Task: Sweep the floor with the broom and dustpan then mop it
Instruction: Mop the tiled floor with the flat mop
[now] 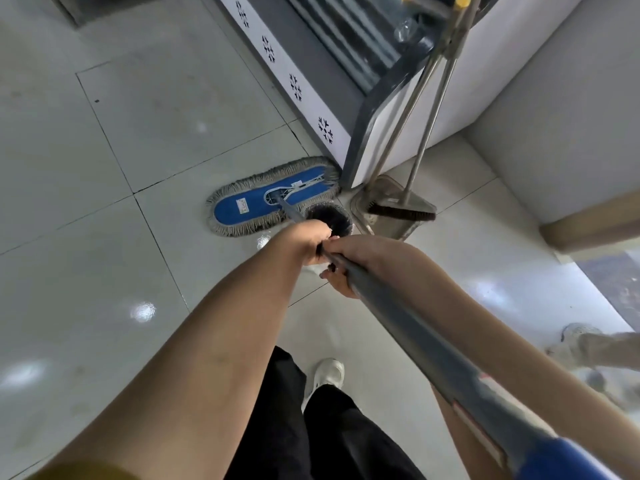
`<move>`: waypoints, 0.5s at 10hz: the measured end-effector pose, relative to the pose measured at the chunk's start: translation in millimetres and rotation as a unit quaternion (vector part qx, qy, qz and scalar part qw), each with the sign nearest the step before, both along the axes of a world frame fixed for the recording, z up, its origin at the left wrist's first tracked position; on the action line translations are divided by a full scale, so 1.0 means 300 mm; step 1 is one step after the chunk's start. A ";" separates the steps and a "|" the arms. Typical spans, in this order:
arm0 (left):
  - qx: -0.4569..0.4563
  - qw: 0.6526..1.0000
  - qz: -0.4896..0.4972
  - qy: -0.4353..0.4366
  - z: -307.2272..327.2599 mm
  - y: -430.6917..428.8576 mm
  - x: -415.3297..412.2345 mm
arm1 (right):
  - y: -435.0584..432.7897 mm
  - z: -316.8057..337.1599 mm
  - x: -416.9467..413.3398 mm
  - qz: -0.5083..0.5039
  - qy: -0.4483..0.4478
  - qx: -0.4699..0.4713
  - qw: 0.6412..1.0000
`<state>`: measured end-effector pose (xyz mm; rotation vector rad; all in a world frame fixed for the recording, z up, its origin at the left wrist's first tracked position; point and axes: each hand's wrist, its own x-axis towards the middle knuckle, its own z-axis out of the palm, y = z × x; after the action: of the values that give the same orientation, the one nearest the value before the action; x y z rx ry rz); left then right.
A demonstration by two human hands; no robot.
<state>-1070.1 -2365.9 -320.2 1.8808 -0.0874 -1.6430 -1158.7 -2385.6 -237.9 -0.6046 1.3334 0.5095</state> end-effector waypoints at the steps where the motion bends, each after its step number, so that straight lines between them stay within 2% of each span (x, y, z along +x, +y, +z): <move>1: 0.018 0.998 0.065 0.015 -0.008 -0.009 0.009 | 0.000 0.005 0.044 0.043 0.014 -0.016 0.999; 3: -0.003 0.993 0.097 0.062 0.013 -0.096 0.078 | -0.113 0.011 0.107 0.071 -0.023 -0.070 0.995; 4: -0.011 0.985 0.129 0.115 0.028 -0.146 0.113 | -0.181 0.038 0.131 0.090 -0.019 -0.037 0.995; 5: -0.016 0.978 0.147 0.145 0.019 -0.190 0.136 | -0.239 0.074 0.155 0.187 -0.014 -0.002 0.982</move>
<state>-1029.3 -2422.7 -314.5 1.5253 0.2713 -1.6744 -1112.3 -2457.2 -215.8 -0.8697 1.1991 0.7992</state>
